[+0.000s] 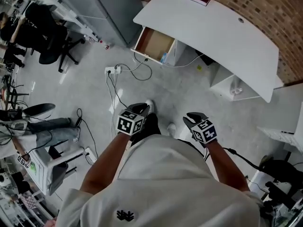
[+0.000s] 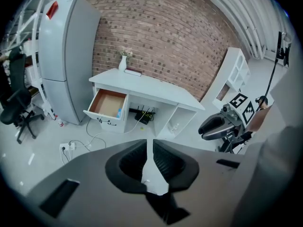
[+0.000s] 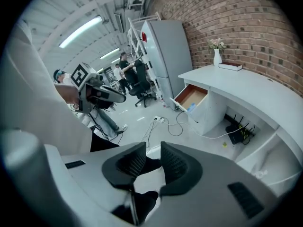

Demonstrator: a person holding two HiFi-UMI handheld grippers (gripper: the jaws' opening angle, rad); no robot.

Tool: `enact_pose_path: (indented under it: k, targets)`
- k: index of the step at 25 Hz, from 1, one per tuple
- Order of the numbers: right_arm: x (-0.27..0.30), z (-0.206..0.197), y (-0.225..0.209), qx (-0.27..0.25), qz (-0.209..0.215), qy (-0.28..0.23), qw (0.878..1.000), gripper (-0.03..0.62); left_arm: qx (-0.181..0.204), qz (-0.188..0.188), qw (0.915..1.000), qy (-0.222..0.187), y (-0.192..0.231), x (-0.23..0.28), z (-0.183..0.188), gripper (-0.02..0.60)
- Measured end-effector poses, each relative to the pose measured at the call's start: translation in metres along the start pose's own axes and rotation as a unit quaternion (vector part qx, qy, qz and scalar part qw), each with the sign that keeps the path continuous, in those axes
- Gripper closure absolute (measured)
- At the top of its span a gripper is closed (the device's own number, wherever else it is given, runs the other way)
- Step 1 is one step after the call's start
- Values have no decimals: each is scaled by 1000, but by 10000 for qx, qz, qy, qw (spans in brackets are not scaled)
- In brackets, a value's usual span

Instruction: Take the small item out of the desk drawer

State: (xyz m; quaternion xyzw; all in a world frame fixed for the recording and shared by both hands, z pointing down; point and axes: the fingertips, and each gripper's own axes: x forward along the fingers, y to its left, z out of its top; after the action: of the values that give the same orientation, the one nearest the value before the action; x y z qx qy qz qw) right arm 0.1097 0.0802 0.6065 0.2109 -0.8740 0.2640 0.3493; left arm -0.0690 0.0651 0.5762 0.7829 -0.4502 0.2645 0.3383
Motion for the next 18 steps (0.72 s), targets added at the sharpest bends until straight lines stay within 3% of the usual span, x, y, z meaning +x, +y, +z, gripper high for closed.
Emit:
enact_pose_path:
  k: [4,7,13,18]
  targets:
    - [7,24,-47,306,-222,-19,9993,477,133,-63,9998,134,35,53,43,539]
    - [15,49,-79,657,-521,-40,9965,481,185,-206,9991,323,72,95,77,464]
    - [39,98,-123,1333,-930,29,9867,482,346,-272,9966,690,150,188,134,458]
    - [60,120,-145,1836,-1207,164,9754,482,403,-202,9935,1044,206,274,155,440]
